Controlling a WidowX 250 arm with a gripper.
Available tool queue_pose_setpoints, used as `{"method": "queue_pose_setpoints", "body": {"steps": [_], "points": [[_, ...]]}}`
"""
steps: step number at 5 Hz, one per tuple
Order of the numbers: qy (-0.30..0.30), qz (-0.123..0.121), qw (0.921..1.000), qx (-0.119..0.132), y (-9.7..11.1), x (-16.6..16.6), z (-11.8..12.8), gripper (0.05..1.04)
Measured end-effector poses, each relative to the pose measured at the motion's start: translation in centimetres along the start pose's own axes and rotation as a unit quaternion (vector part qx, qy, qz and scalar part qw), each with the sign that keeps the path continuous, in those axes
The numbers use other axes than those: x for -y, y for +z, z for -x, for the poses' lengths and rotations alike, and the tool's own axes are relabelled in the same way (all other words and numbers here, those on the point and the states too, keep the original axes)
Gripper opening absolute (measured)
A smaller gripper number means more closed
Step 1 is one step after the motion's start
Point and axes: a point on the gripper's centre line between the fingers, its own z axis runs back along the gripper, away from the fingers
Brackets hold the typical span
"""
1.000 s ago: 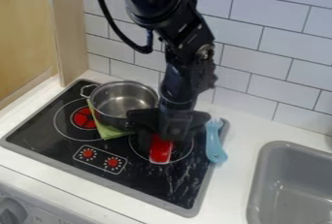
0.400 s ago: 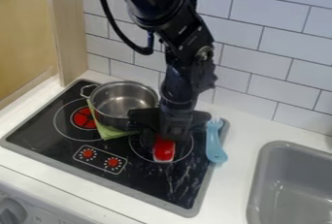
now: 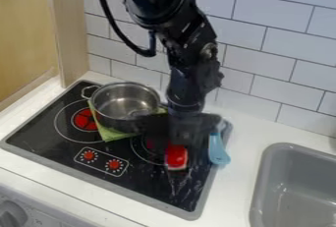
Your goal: Moved the red object to the left bottom corner of the cooker
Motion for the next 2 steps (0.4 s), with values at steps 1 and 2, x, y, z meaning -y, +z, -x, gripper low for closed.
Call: {"method": "queue_pose_setpoints", "body": {"steps": [1,2], "points": [[-0.018,-0.019,0.9995,-0.017,1.6,-0.8,-0.3,0.534],[-0.015,-0.027,0.9987,-0.041,3.2,-0.4,-0.1,0.534]]}}
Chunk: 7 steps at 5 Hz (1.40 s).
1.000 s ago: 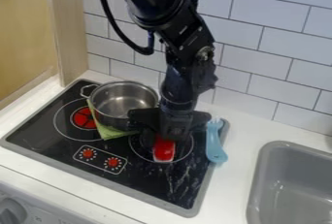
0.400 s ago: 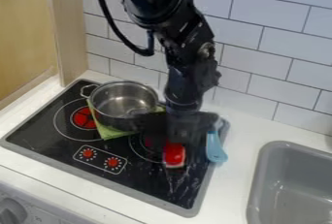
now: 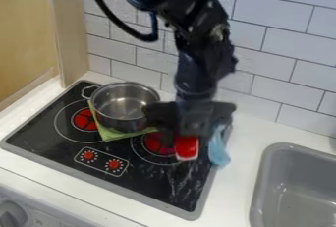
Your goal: Moved the red object to the left bottom corner of the cooker
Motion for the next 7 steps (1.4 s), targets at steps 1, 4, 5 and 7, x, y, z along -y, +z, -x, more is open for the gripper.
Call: {"method": "queue_pose_setpoints", "body": {"steps": [1,4,5,7], "points": [[0.009,-0.008,0.9995,-0.029,2.0,0.6,0.6,0.534],[0.125,0.015,0.9858,-0.111,6.6,7.0,4.8,0.533],[0.17,0.046,0.9782,-0.109,6.0,10.5,5.5,0.534],[0.233,0.108,0.9633,-0.078,3.4,15.5,4.9,0.534]]}}
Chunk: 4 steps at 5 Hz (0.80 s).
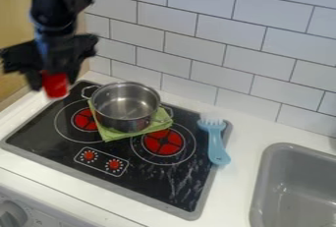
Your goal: Moved the red object to the left bottom corner of the cooker
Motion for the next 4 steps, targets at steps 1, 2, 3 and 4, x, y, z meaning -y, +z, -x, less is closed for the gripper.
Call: {"method": "queue_pose_setpoints", "body": {"steps": [1,2,3,4], "points": [[0.022,0.025,0.9994,0.009,-1.5,1.3,-0.2,0.534],[0.03,0.041,0.9984,0.028,-3.1,2.0,-0.9,0.534],[0.04,0.047,0.9974,0.038,-4.3,2.6,-1.3,0.534],[0.051,0.046,0.996,0.056,-5.7,2.9,-1.6,0.533]]}}
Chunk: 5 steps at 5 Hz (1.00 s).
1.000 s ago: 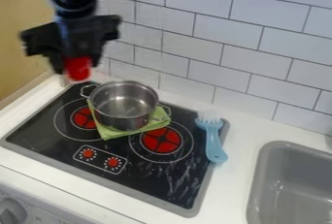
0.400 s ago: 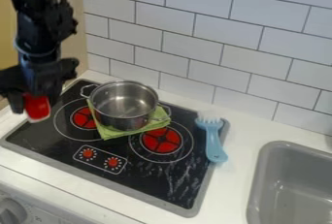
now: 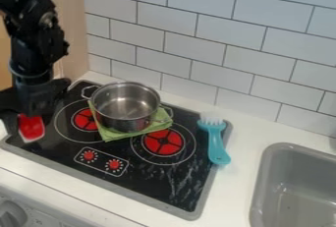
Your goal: Moved the red object to the left bottom corner of the cooker
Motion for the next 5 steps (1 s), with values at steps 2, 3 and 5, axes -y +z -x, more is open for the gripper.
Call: {"method": "queue_pose_setpoints", "body": {"steps": [2,3,5], "points": [[-0.015,0.003,0.9997,0.017,-0.98,-0.12,-0.59,0.537],[-0.012,0.002,0.9996,0.026,-1.16,-0.23,-0.9,0.6],[-0.007,0.003,0.9995,0.031,-1.1,-0.43,-0.71,1.024]]}}
